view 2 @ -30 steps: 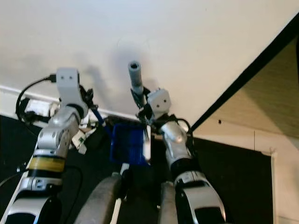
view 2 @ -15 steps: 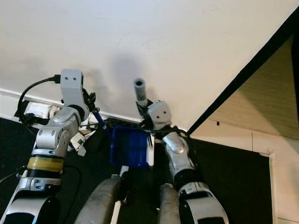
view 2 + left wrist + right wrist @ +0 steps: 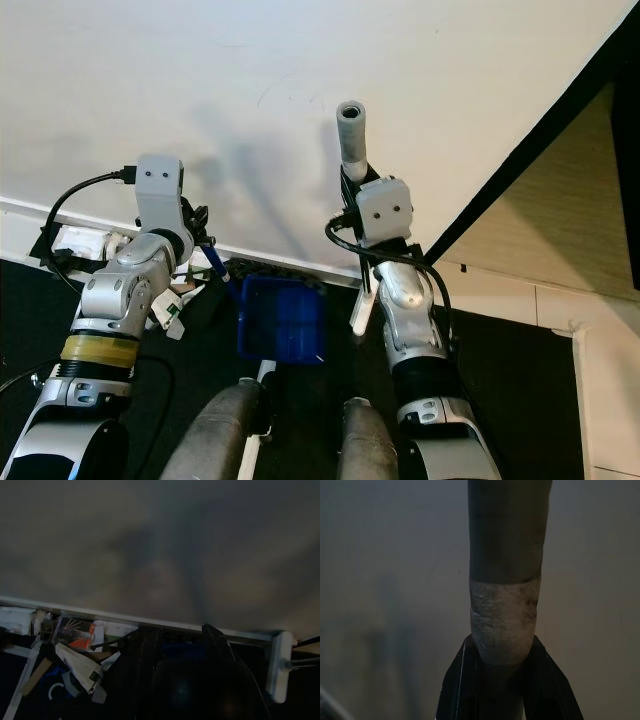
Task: Sweep floor
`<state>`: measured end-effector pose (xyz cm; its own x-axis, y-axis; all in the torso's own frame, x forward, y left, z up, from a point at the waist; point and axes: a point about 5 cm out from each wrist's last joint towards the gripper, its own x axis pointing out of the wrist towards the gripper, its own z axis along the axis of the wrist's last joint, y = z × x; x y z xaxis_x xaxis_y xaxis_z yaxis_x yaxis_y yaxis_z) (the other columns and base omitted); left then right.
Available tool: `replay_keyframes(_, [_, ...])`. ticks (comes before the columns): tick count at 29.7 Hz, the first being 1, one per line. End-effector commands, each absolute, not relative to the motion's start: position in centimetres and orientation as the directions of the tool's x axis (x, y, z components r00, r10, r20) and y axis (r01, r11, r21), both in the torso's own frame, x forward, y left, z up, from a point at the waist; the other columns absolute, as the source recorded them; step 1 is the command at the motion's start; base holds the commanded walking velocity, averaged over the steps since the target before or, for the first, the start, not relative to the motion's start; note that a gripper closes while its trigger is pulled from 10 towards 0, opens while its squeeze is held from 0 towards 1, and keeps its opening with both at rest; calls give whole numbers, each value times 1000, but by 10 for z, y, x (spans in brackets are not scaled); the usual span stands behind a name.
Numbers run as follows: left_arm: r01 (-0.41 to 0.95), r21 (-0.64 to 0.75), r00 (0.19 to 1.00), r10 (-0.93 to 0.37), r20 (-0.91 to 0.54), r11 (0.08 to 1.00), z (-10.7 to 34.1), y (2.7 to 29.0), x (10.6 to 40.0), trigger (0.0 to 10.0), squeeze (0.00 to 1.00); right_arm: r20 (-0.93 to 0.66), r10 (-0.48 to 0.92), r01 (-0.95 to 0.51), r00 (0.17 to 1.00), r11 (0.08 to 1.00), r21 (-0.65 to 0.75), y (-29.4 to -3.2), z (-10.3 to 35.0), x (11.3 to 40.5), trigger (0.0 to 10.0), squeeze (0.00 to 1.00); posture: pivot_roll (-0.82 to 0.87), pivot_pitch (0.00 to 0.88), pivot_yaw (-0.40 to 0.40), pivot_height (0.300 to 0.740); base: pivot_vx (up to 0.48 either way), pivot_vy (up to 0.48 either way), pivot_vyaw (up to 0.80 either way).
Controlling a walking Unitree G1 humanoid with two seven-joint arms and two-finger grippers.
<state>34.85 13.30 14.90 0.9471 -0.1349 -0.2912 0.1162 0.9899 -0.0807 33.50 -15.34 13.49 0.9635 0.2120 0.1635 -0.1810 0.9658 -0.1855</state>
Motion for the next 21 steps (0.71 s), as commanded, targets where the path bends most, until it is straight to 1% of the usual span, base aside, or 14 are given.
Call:
replay_keyframes(1, [181, -127, 919, -213, -331, 975, 139, 122, 346, 10000, 0, 174, 226, -197, 958, 965, -173, -152, 137, 332, 10000, 0, 83, 205, 54, 740, 0, 0, 0])
replay_keyframes(3, [179, -126, 919, -212, -332, 976, 139, 124, 346, 10000, 0, 161, 254, -225, 954, 958, -177, -151, 138, 329, 10000, 0, 84, 209, 54, 740, 0, 0, 0])
replay_keyframes(7, [174, -124, 918, -207, -338, 977, 138, 124, 346, 10000, 0, 133, 256, -219, 958, 945, -244, -158, 139, 327, 10000, 0, 81, 213, 51, 740, 0, 0, 0])
replay_keyframes(9, [151, -144, 924, -192, -330, 978, 137, 121, 348, 10000, 0, 99, 309, -264, 946, 910, -318, -163, 138, 326, 10000, 0, 78, 215, 50, 740, 0, 0, 0])
replay_keyframes(12, [138, -151, 928, -181, -325, 979, 137, 120, 350, 10000, 0, 77, 336, -289, 939, 889, -355, -165, 137, 324, 10000, 0, 73, 216, 48, 740, 0, 0, 0])
replay_keyframes(13, [132, -159, 935, -176, -307, 978, 139, 116, 355, 10000, 0, 43, 374, -328, 927, 859, -393, -168, 137, 322, 10000, 0, 70, 217, 46, 740, 0, 0, 0])
replay_keyframes(17, [133, -144, 940, -171, -294, 981, 140, 111, 359, 10000, 0, 18, 393, -350, 919, 838, -420, -171, 138, 321, 10000, 0, 65, 219, 47, 740, 0, 0, 0])
replay_keyframes(21, [110, -61, 957, -123, -262, 992, 146, 106, 364, 10000, 0, -55, 432, -417, 900, 819, -395, -172, 129, 317, 10000, 0, 65, 219, 47, 740, 0, 0, 0])
